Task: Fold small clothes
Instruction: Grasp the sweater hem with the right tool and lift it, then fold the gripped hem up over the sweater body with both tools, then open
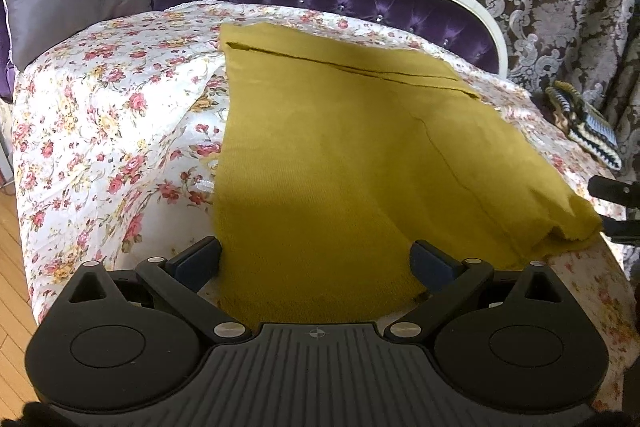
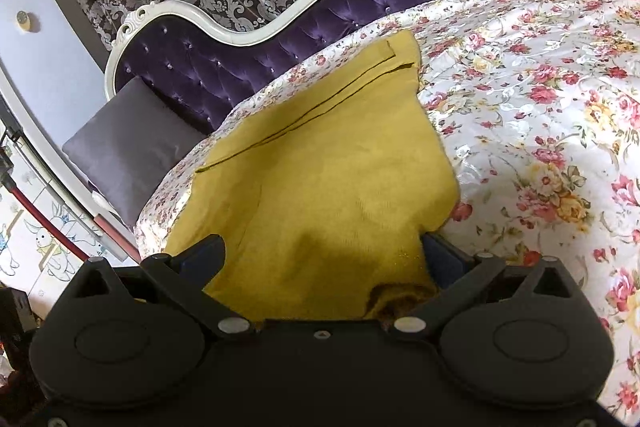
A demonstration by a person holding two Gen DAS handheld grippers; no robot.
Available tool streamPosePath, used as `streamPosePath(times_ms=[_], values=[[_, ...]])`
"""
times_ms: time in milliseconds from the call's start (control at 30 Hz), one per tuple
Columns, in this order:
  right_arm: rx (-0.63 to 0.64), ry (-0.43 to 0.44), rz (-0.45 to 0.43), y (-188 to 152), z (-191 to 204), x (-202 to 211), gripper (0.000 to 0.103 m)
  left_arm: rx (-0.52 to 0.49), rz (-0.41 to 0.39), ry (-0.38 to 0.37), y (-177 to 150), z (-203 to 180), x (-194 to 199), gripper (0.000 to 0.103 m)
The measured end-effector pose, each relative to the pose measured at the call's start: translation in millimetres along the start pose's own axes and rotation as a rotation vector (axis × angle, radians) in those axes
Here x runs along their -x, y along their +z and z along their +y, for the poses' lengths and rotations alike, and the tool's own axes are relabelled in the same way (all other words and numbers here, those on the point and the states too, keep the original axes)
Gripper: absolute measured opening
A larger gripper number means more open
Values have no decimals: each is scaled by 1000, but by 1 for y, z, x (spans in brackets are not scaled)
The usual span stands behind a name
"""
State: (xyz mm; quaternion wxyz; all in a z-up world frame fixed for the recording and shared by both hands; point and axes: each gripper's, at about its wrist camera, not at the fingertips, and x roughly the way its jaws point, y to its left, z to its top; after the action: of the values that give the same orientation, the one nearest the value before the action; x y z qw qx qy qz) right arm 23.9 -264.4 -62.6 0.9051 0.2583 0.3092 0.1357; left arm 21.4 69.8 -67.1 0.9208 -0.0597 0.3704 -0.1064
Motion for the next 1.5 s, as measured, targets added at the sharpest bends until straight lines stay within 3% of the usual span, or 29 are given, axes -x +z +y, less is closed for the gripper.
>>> streamPosePath(times_ms=[300, 400, 500, 567, 667, 733, 767, 800, 833, 1067, 1233, 1267, 1300, 1333, 1433, 1500], values=[[-12, 12, 13, 1, -1, 0, 102, -17, 17, -13, 0, -2, 1, 98], [6, -2, 17, 1, 2, 0, 99, -22, 10, 7, -1, -4, 4, 83], [10, 6, 26, 1, 1, -1, 87, -15, 6, 21, -2, -4, 7, 71], [6, 7, 25, 1, 1, 0, 85, -7, 4, 23, -1, 0, 9, 66], [8, 4, 33, 1, 1, 0, 65, 9, 2, 30, 0, 5, 11, 56], [4, -4, 36, 0, 0, 0, 58, 23, 1, 23, 0, 8, 12, 53], [3, -7, 39, 0, 0, 0, 49, 35, 2, 16, 1, 10, 13, 53], [4, -16, 46, 0, 0, -1, 29, 50, 1, 8, 1, 13, 13, 53], [8, -30, 53, 0, 0, -1, 16, 61, 2, 3, 2, 14, 14, 53], [6, -141, 30, 3, -15, 19, 15, 88, 14, 6, 3, 15, 16, 54], [13, -134, 31, 1, -14, 21, 15, 67, 33, 13, 5, 12, 12, 53], [16, -128, 33, 0, -13, 19, 15, 64, 34, 22, 6, 12, 12, 44], [14, -122, 32, 0, -13, 18, 16, 68, 37, 36, 6, 13, 11, 14], [11, -117, 31, 0, -13, 17, 16, 82, 48, 34, 6, 16, 10, 4], [6, -114, 22, 2, -14, 19, 16, 144, 46, -6, 6, 28, 13, 4], [-6, -102, 11, 2, -15, 23, 16, 165, 36, 19, 7, 33, 18, 4]])
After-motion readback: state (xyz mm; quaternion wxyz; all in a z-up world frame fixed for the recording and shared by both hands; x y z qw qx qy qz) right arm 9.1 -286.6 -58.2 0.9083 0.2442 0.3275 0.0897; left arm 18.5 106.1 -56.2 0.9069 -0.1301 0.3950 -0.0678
